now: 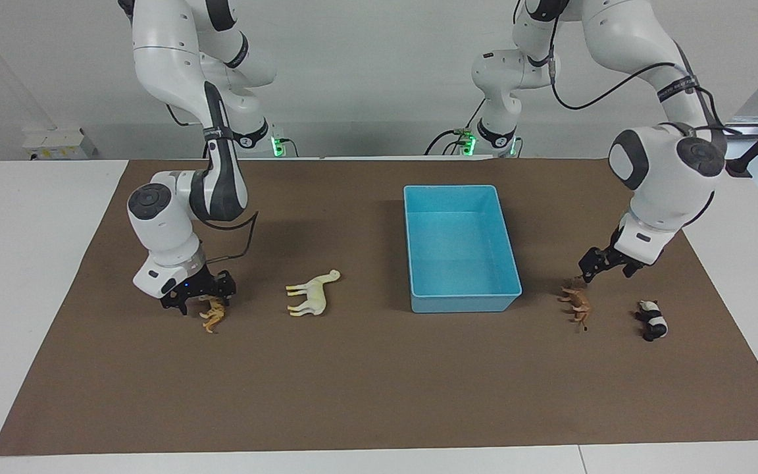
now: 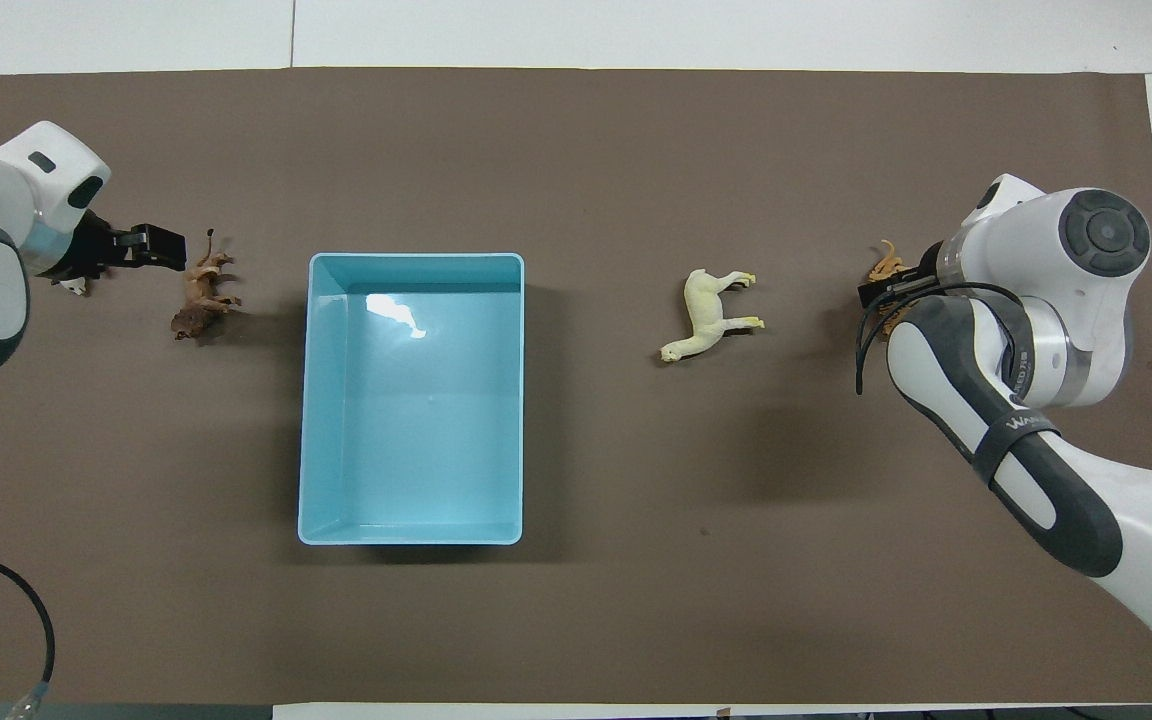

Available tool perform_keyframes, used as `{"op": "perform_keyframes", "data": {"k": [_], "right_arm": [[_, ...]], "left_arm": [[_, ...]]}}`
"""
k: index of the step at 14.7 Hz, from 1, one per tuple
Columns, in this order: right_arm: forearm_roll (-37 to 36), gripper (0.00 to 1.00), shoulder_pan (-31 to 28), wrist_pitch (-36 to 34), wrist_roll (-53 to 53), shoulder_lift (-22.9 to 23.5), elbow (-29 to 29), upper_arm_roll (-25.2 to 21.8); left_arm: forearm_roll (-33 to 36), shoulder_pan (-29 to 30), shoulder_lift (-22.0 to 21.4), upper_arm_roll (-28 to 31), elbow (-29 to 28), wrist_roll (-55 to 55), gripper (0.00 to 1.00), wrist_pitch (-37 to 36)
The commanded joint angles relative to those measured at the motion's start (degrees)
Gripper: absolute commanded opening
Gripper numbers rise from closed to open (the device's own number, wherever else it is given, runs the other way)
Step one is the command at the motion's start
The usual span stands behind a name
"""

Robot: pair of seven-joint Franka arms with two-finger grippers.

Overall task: Put all toys into storage box
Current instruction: 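Reach the left gripper to the brown horse and grasp it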

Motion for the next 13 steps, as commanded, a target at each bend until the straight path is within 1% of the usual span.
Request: {"op": "perform_keyframes", "data": {"k": [1, 2, 3, 4, 5, 6, 7, 8, 11, 13], "right_arm": [[1.29, 1.00, -0.25, 1.25, -2.10, 0.36, -0.59, 0.25], [1.29, 1.00, -0.25, 1.42, -2.01, 0.44, -0.76, 0.25], [1.47, 0.93, -0.33, 1.94, -2.01, 0.79, -0.94, 0.25], [1.82, 0.84, -0.25, 2.65, -1.93, 1.23, -0.94, 0.25], [1.91, 0.72, -0.25, 2.83, -1.75, 1.41, -0.86, 0.25], [2.00, 0.44, -0.25, 2.83, -1.57, 1.41, -0.85, 0.25], [2.17, 0.07, -0.25, 2.83, -1.40, 1.41, -0.85, 0.25], [2.26, 0.00, -0.25, 2.74, -0.70, 1.41, -0.77, 0.25], [3.84, 0.00, -0.16, 2.04, -0.34, 1.50, 0.20, 0.25], [3.84, 0.00, 0.28, 1.86, -0.43, 1.15, 0.46, 0.25]], "left_arm": [[-0.61, 0.73, 2.29, -0.04, -1.42, 0.38, 1.00, 3.43], [-0.70, 1.07, 2.91, -0.13, -1.42, -0.23, 1.00, 3.86], [-1.22, 0.99, 3.18, -0.13, -1.94, -1.45, 1.00, 5.26], [-1.40, 0.73, 3.79, -0.13, -2.20, -2.07, 1.00, 6.23], [-1.66, 0.72, 4.06, -0.13, -2.29, -2.34, 1.00, 6.50], [-3.41, 0.64, 4.41, -0.13, -2.38, -3.74, 1.00, 7.03], [-4.29, 0.46, 4.76, -0.13, -2.56, -4.27, 1.00, 8.16], [-4.30, 0.37, 4.85, -0.13, -3.25, -4.28, 1.00, 8.70], [-4.30, 0.20, 4.50, -0.22, -6.77, -4.36, 1.00, 12.29], [-4.30, -0.51, 4.59, -0.13, -7.74, -4.37, 1.00, 13.27]]}}
